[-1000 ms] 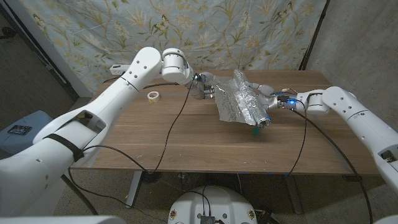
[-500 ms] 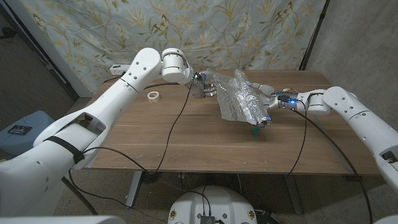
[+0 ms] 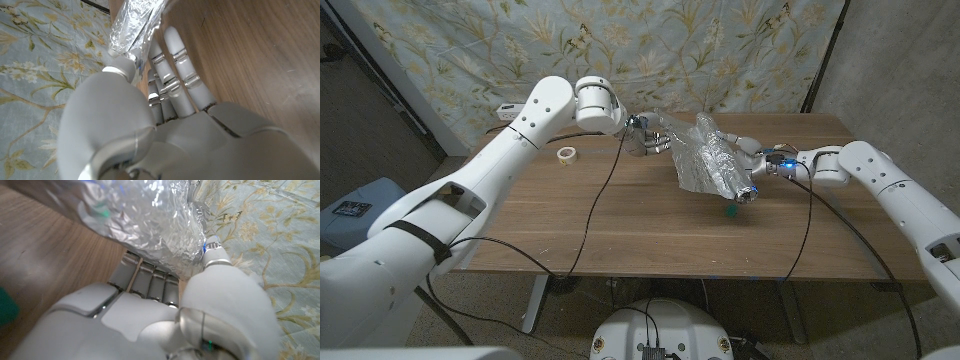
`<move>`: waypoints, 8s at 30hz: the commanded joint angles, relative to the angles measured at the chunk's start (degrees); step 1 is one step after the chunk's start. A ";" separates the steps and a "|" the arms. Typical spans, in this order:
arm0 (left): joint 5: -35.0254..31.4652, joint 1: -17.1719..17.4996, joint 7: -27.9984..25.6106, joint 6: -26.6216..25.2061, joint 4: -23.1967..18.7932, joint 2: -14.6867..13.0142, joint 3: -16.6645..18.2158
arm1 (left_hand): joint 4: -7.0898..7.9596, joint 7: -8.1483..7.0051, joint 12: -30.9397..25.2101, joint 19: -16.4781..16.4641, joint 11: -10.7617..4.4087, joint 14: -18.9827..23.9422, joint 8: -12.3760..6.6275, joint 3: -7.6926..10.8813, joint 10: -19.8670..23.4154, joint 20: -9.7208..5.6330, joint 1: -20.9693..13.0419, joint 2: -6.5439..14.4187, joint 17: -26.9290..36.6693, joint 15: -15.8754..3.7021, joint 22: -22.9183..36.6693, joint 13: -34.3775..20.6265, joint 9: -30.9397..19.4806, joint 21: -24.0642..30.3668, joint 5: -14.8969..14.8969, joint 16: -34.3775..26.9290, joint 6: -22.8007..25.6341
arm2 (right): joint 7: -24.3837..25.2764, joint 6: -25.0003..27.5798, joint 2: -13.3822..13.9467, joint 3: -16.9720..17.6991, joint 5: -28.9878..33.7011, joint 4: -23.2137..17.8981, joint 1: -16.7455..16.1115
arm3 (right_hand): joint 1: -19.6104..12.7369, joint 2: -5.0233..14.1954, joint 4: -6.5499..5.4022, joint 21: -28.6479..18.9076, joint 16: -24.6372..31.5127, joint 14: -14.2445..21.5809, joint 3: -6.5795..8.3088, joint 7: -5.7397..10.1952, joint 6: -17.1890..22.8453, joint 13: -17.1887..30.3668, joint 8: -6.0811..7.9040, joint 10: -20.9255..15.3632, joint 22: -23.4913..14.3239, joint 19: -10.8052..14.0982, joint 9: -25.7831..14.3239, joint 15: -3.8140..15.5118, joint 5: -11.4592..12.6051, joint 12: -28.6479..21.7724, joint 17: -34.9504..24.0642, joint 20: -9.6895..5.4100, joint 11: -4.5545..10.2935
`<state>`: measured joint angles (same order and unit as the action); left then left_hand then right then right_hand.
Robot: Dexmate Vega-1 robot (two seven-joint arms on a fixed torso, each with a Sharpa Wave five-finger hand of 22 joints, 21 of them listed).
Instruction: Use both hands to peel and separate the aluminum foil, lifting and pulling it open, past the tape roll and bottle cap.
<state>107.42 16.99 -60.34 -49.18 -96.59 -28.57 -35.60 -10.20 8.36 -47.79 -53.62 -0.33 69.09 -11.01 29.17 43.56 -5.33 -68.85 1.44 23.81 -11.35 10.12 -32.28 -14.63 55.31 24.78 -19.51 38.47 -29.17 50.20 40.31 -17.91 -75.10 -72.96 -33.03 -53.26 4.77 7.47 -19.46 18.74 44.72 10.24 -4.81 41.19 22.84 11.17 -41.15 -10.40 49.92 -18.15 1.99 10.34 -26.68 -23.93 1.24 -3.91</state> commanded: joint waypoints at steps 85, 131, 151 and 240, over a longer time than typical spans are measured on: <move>5.47 -0.32 0.00 0.79 -1.31 -6.52 2.11 | 0.76 -0.32 -0.10 0.46 -6.41 0.66 0.07 0.55 6.02 -0.86 -1.37 -0.22 1.43 -0.77 0.03 -0.18 1.18 2.77 -0.55 0.22 -0.18 | -2.42 -0.58 -4.27 -0.24 2.50 6.50 3.06 | 15.89 -3.82 -6.23 3.04 -3.84 -2.86 -7.36 -2.38 -10.05 1.19 -0.61 4.91 -0.01 -0.87 2.12 -2.75 3.43 2.31 1.26 2.13 -2.97; 9.35 1.55 -0.79 4.70 -8.59 -13.40 3.94 | 0.79 -0.48 -0.07 0.75 -6.37 1.04 0.07 0.88 6.24 -1.10 -1.49 -0.54 2.02 -1.01 -0.02 -0.19 1.38 3.79 -0.47 0.27 -0.06 | -0.67 -1.13 -4.16 0.64 1.80 5.60 1.96 | 16.48 -3.40 -6.38 3.80 -4.19 -2.89 -7.85 -2.13 -10.21 1.62 0.13 5.01 -0.03 -0.51 3.08 -2.95 4.80 2.43 1.24 2.19 -3.00; 10.21 2.36 -0.82 6.58 -13.51 -18.31 5.97 | 0.84 -0.48 -0.01 0.99 -6.33 1.10 0.08 0.87 6.27 -1.18 -1.49 -0.54 2.12 -1.00 -0.05 -0.20 1.42 4.13 -0.49 0.35 -0.09 | -0.44 -2.07 -3.32 1.73 0.62 3.83 0.44 | 16.55 -3.39 -6.31 4.14 -4.39 -3.06 -8.08 -2.11 -10.44 1.80 0.22 5.03 -0.04 -0.42 3.46 -2.99 5.27 2.47 1.24 2.17 -2.93; 4.52 -19.95 8.98 -21.79 15.89 0.20 -12.03 | 2.75 3.11 8.01 3.86 -0.87 -7.18 0.93 -5.27 -6.14 2.21 13.04 -4.76 -0.17 4.02 -0.24 1.00 3.29 -0.64 -6.07 2.79 -16.98 | -3.36 -6.40 -3.20 0.23 2.62 3.37 0.43 | 16.87 -2.96 -6.11 5.61 -5.06 -3.74 -9.08 -2.13 -10.90 2.51 0.53 5.74 -0.09 -0.16 4.70 -3.16 6.75 3.01 1.14 2.40 -3.05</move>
<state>113.34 -2.99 -52.92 -68.58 -82.56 -31.42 -47.46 -7.12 7.98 -39.81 -49.84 -1.32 62.30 -10.08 23.88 37.91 -3.17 -55.59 -3.24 23.54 -7.27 9.76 -30.96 -11.17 54.80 18.84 -16.41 25.33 -31.71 44.37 37.43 -17.25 -73.29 -70.16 -33.15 -36.71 1.78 1.33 -13.96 13.75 41.16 1.58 -6.88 30.56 25.16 11.26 -35.26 -10.40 49.18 -13.30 -1.35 16.79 -23.90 -22.61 3.58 -7.14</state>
